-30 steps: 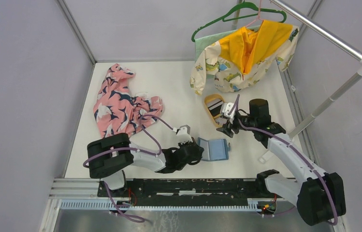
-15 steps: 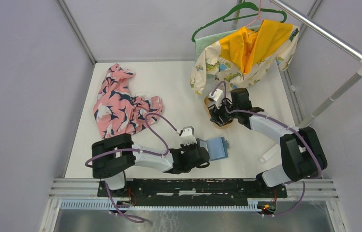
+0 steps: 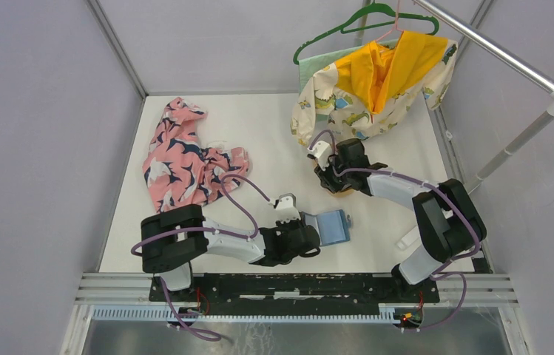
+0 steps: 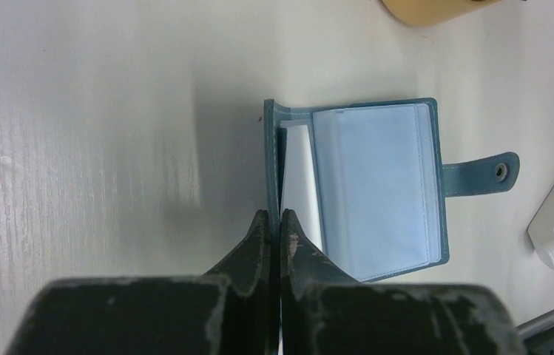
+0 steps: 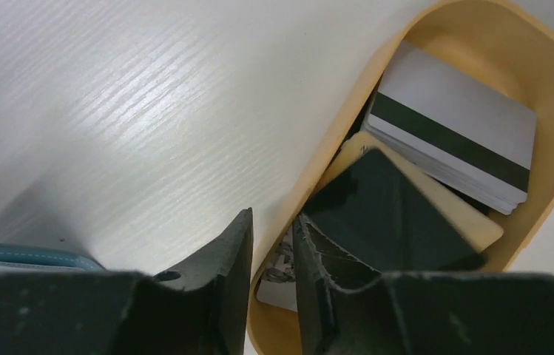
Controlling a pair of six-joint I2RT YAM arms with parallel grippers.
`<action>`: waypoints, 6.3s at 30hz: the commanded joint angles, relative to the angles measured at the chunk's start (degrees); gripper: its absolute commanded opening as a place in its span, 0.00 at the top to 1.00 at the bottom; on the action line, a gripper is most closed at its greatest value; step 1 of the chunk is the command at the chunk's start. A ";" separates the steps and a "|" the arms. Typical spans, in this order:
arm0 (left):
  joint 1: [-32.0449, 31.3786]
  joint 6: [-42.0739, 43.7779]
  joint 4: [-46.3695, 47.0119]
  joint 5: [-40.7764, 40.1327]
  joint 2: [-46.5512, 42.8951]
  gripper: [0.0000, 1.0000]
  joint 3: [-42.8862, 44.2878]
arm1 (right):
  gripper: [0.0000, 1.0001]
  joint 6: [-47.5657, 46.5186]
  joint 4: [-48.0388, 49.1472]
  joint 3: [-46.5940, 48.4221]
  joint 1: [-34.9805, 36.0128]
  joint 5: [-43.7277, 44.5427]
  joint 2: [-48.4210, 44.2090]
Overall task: Put the credit cards into the card holder
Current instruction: Move the storage box to the center of the board, then pick up the credit card from the storage box.
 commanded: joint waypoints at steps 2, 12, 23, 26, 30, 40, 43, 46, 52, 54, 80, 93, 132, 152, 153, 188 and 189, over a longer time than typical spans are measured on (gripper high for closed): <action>-0.08 -2.50 0.32 -0.71 0.26 0.98 -0.67 | 0.77 -1.63 -1.71 0.85 0.56 -0.91 -1.95; -0.53 -2.94 0.32 -0.48 -1.23 0.98 -2.26 | 0.91 -18.36 -14.43 0.64 0.65 -11.27 -5.13; -0.80 -1.89 2.45 0.30 -3.41 0.98 -5.39 | 0.79 -29.67 -23.41 -1.29 1.53 -13.27 -10.56; -0.79 -2.03 2.61 0.34 -3.64 0.98 -5.65 | 0.63 -25.73 -21.13 -1.08 0.99 -14.99 -14.24; -0.77 -2.61 2.68 0.19 -3.24 0.97 -5.46 | 0.45 -16.04 -14.95 -2.06 -1.68 -22.06 -18.67; -0.76 -4.02 3.51 0.75 -1.41 0.91 -4.98 | 0.31 14.13 8.75 -6.85 -4.40 -25.78 -15.86; -0.79 -4.39 3.66 0.90 -1.07 0.88 -4.77 | 0.29 21.15 14.18 -10.88 -6.77 -24.52 -15.40; -0.78 -4.42 3.66 0.96 -0.82 0.82 -4.46 | 0.30 31.90 22.14 -16.12 -9.29 -26.53 -14.92; -0.74 -4.32 3.66 1.15 -2.78 0.68 -5.44 | 0.29 42.86 26.43 -17.64 -9.83 -24.73 -13.53; -0.80 -4.24 3.66 0.87 -4.10 0.66 -6.14 | 0.29 45.96 26.68 -17.49 -9.73 -22.62 -12.77; 0.04 8.90 2.73 -6.50 -21.33 0.38 -12.65 | 0.33 53.27 24.99 -7.97 -5.05 -14.83 1.57; 19.79 30.92 21.19 17.58 -23.72 0.27 -16.52 | 0.35 61.92 28.93 -8.58 -4.80 -15.45 4.66; 29.73 35.38 24.53 34.10 -12.52 0.57 -9.17 | 0.44 64.09 29.57 -4.70 -5.07 -16.85 8.78; 29.57 30.07 23.07 38.02 -34.25 0.56 -23.20 | 0.56 66.22 34.01 -9.10 -9.69 -22.50 5.35; 29.53 29.91 23.04 38.18 -34.85 0.56 -23.57 | 0.56 66.18 33.98 -9.24 -9.92 -22.59 5.18; 27.63 24.87 35.39 45.17 -40.63 0.45 -31.73 | 1.00 56.74 26.18 -13.22 -18.91 -20.64 -6.57; 27.57 24.87 36.08 45.42 -40.66 0.42 -31.93 | 1.00 56.47 26.09 -13.40 -19.14 -20.81 -7.59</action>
